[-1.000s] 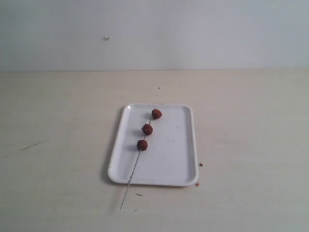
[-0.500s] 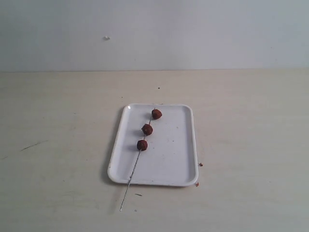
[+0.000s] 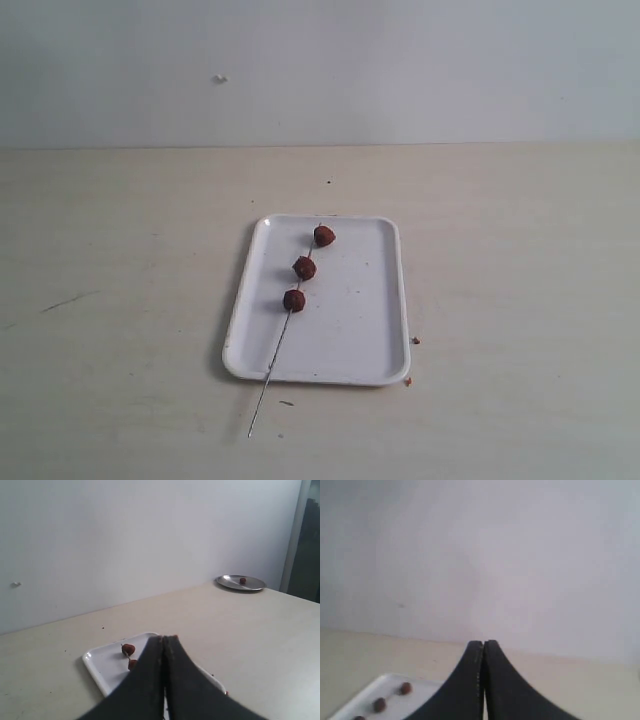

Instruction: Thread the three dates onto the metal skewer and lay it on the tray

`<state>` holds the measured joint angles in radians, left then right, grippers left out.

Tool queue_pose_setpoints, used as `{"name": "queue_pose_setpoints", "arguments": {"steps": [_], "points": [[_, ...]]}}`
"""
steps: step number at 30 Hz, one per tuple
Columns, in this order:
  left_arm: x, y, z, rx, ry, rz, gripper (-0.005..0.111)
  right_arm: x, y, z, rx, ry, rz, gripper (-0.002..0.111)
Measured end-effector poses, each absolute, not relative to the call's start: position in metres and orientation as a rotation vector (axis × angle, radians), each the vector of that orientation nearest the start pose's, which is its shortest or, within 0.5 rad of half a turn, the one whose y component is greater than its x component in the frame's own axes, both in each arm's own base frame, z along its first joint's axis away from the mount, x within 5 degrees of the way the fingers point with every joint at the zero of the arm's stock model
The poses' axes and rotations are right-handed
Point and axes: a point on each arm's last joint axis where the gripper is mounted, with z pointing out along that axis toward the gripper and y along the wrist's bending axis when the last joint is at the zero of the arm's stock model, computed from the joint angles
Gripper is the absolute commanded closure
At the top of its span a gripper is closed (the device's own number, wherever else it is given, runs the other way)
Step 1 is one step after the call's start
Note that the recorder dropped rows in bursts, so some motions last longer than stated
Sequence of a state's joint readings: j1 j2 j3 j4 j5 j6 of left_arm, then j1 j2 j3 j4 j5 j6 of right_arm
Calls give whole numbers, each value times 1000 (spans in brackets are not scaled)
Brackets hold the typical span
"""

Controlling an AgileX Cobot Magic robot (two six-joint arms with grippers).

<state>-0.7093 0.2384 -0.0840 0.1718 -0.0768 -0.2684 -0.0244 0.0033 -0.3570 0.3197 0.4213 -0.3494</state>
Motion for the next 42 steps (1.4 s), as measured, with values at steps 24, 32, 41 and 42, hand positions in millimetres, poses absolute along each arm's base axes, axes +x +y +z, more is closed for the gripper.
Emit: {"name": "queue_pose_setpoints", "arguments": {"steps": [24, 32, 41, 42], "points": [[58, -51, 233, 493, 1521, -641, 107, 52, -13, 183, 278, 1816, -87, 108], [60, -49, 233, 522, 1501, -551, 107, 52, -13, 183, 277, 1815, -87, 108], [73, -14, 218, 134, 1725, -171, 107, 52, -13, 183, 279, 1814, -86, 108], [72, -9, 215, 79, 1754, -124, 107, 52, -13, 183, 279, 1814, -86, 108]]}}
